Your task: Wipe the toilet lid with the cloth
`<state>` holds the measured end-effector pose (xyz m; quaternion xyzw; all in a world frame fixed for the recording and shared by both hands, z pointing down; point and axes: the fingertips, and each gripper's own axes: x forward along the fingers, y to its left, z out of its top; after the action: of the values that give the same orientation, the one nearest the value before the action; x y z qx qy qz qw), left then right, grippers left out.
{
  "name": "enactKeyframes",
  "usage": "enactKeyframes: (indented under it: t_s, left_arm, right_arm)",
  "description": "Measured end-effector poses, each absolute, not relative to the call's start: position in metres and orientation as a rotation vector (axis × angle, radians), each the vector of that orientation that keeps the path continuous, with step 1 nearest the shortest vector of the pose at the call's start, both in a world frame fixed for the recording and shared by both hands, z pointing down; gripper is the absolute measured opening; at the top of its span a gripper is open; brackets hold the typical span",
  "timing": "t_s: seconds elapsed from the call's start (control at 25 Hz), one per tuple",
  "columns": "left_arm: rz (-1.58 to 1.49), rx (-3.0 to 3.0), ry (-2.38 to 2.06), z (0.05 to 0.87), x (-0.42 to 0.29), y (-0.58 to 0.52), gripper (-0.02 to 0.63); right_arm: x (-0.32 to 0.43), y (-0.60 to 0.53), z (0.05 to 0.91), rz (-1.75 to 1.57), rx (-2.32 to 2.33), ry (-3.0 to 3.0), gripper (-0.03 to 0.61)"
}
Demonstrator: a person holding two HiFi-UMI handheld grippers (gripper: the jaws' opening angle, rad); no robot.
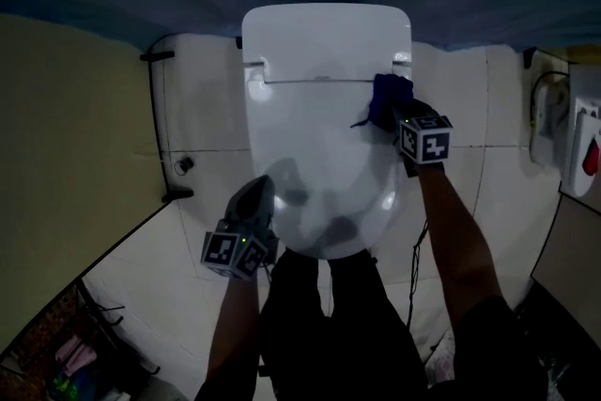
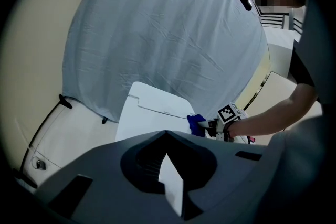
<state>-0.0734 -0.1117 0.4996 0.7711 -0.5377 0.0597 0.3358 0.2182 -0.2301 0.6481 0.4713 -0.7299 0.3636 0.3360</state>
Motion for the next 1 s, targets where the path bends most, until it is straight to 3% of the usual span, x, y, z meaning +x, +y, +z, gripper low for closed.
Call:
enactKeyframes:
  t_s: [0.24,0.48,0.76,1.0]
  left_arm:
    - [0.161,2.022,-1.360,0.514,-0.071,-0.107,-0.008]
    - [0.152,2.006,-1.382,0.524,-0.094,-0.096,-0.008]
    - [0.104,1.981,-1.446,0.523,-0.132,-0.083,-0.008]
    - [0.074,1.904,-1.494,0.531,-0.164,-0.059,-0.008]
  right_arm:
    - [0.263,-0.225,0.641,0.899,1.331,-1.904,0.055]
    - [0.255,-0.225,0.627,0.737,1.395,-1.872,0.055]
    - [0.100,-0.207,0.546,0.640,1.242,-2.261,0.055]
    - [-0.061,-0.177,0.537,0.838,0.985,-2.481,0.055]
